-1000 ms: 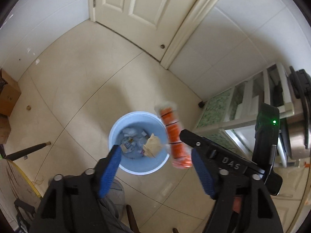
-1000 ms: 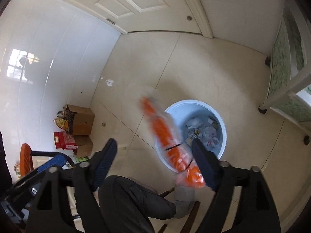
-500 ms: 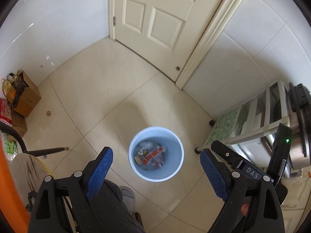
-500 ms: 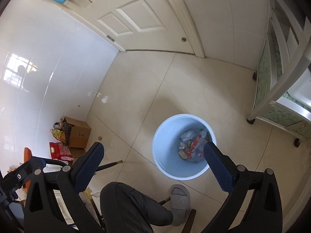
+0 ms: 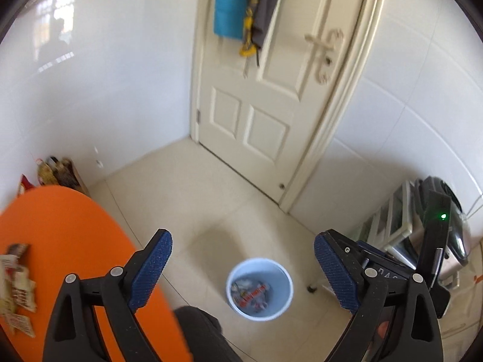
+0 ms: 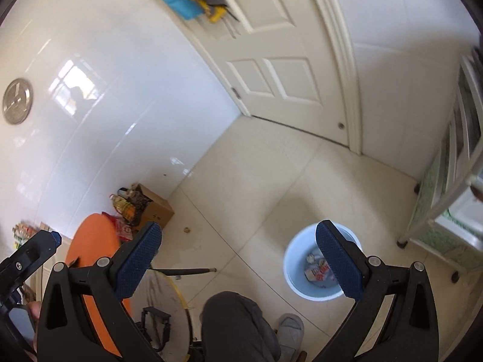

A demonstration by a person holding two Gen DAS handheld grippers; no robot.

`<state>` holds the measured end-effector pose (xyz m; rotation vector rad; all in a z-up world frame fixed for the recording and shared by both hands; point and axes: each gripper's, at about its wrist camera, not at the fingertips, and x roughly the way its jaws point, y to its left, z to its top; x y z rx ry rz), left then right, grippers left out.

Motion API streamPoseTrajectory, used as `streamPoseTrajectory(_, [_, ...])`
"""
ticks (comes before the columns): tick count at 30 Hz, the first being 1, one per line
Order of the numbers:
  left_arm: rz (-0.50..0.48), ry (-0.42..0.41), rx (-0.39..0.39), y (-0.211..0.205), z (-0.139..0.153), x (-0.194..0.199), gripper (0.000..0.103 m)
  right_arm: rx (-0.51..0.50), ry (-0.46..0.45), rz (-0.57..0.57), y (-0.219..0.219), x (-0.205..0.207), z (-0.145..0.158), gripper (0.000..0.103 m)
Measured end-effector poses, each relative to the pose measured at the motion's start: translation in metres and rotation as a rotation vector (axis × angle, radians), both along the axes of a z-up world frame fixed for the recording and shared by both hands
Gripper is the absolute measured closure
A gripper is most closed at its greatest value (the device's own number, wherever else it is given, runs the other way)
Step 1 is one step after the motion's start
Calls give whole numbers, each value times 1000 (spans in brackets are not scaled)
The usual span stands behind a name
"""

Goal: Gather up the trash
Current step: 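Move both open tools back from the bin to the table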

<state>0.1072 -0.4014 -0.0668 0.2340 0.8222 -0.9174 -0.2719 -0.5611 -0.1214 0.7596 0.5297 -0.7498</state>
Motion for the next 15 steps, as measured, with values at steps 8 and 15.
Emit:
streamPoseTrajectory(8, [150, -189, -106, 122, 53, -34, 3, -133, -55, 171, 76, 65, 62, 0])
streamPoseTrajectory(15, [313, -271, -150, 229, 57, -69, 1, -233, -85, 346, 148, 125, 100, 0])
